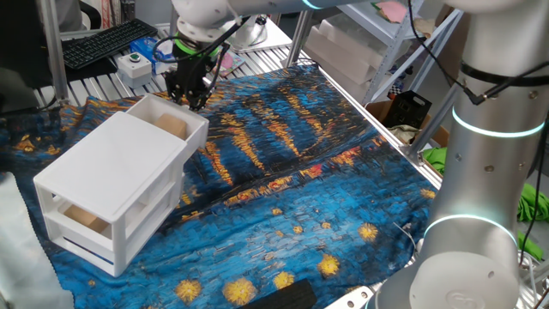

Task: Put things in the drawer

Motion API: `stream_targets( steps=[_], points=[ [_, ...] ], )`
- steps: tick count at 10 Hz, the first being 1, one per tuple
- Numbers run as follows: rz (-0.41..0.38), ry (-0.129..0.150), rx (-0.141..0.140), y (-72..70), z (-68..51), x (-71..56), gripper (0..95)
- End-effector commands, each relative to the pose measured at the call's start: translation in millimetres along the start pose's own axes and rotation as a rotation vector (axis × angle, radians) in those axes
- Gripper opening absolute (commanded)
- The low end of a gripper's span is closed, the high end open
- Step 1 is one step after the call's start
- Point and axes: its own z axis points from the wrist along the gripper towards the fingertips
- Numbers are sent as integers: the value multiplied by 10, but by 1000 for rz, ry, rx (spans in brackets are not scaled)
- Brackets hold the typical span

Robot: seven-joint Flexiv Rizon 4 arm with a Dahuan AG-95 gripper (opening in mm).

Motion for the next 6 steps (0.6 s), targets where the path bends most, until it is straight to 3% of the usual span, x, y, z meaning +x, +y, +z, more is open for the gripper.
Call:
stream_targets(
  steps=[1, 6],
  points=[
    [-2, 0, 1, -26, -20, 6, 0],
    [4, 8, 1, -24, -9, 6, 0]
  ],
)
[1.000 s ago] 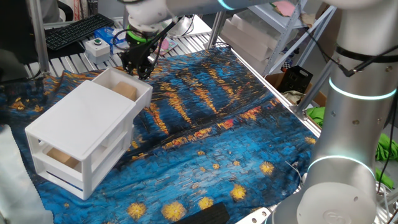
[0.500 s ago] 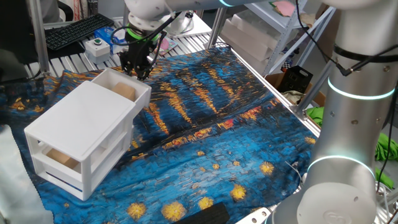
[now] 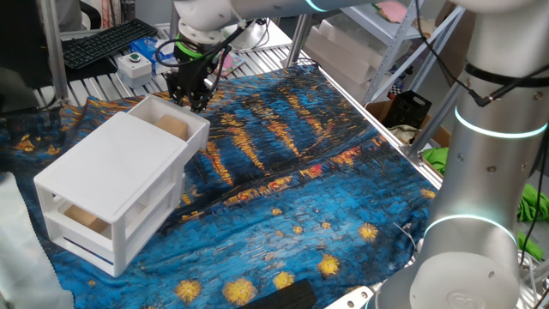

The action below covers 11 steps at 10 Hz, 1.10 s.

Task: Put things in the drawer

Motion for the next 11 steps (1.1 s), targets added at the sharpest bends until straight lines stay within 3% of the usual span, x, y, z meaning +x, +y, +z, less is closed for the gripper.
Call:
stream_targets(
  steps=[1, 11],
  points=[
    [-3, 4, -4, -17, -2, 4, 0],
    [11, 1, -3, -8, 15, 42, 0]
  ],
)
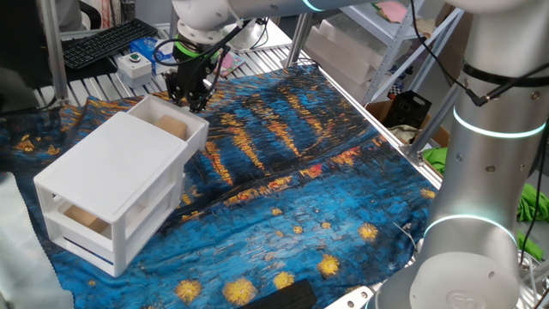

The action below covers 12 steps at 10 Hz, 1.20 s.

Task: Put things in the drawer

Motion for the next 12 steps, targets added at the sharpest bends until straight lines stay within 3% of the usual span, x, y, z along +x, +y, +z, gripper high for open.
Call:
stream_targets(
  steps=[1, 12],
  points=[
    [4, 2, -4, -8, 1, 10, 0],
    [52, 6, -9, -22, -11, 153, 0]
  ],
)
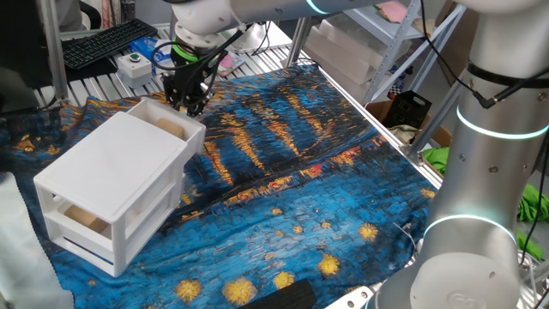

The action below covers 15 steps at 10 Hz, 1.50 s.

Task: Put things in the drawer

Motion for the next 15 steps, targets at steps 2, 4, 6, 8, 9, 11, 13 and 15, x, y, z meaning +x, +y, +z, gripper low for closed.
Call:
stream_targets(
  steps=[2, 4, 6, 8, 9, 11, 13, 15],
  points=[
    [6, -1, 0, -10, 1, 38, 0],
    [14, 3, -1, -12, -6, 76, 0],
    [24, 7, -3, -15, -13, 111, 0],
    [26, 8, -4, -23, -13, 134, 0],
    [26, 8, -4, -24, -13, 139, 0],
    [32, 10, -6, -32, -20, 179, 0],
    [35, 14, -7, -41, -27, 213, 0],
    [40, 11, -7, -50, -31, 238, 0]
  ],
)
